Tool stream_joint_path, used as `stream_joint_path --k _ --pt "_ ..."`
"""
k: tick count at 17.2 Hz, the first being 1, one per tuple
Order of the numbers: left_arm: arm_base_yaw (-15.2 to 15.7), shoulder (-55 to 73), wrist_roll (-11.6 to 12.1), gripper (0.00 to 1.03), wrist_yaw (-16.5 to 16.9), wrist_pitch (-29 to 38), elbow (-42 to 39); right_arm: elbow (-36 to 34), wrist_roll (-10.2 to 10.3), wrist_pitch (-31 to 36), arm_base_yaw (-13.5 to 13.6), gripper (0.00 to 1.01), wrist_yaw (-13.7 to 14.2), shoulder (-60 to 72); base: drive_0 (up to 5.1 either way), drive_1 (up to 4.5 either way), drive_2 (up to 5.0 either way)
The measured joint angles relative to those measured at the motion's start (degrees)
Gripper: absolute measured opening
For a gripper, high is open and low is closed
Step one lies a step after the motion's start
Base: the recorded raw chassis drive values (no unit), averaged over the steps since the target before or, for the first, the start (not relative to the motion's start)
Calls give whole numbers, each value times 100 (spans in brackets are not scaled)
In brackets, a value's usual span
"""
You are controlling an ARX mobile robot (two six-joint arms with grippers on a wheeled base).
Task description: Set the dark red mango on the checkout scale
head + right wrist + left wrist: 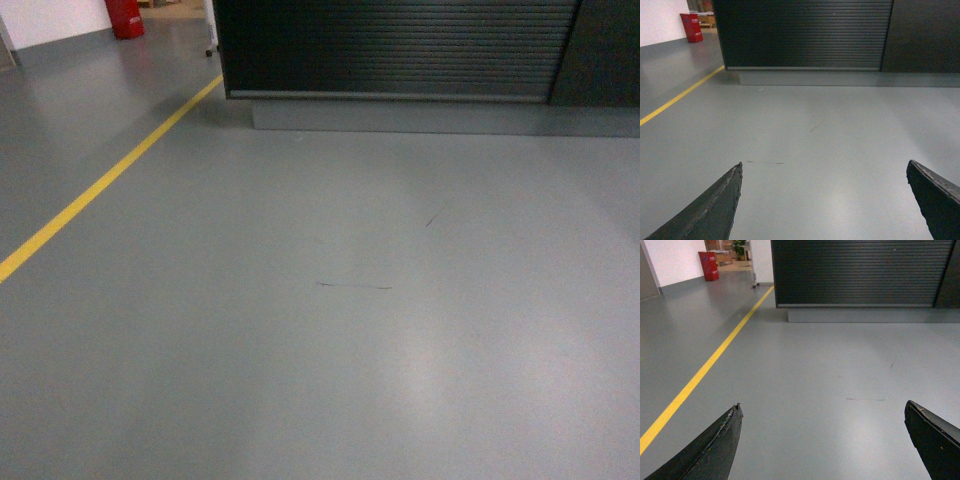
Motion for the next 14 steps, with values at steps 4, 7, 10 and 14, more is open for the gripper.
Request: stream_joint_path --k 4,7,10,14 --pt "0 0 0 98 0 0 0 0 0 0 0 98 0 0 0 0 0" --pt "0 0 0 98 0 0 0 0 0 0 0 98 0 0 0 0 0" --pt "0 0 0 98 0 0 0 0 0 0 0 98 0 0 0 0 0" --pt "0 0 0 98 0 0 0 0 0 0 0 98 0 0 0 0 0"
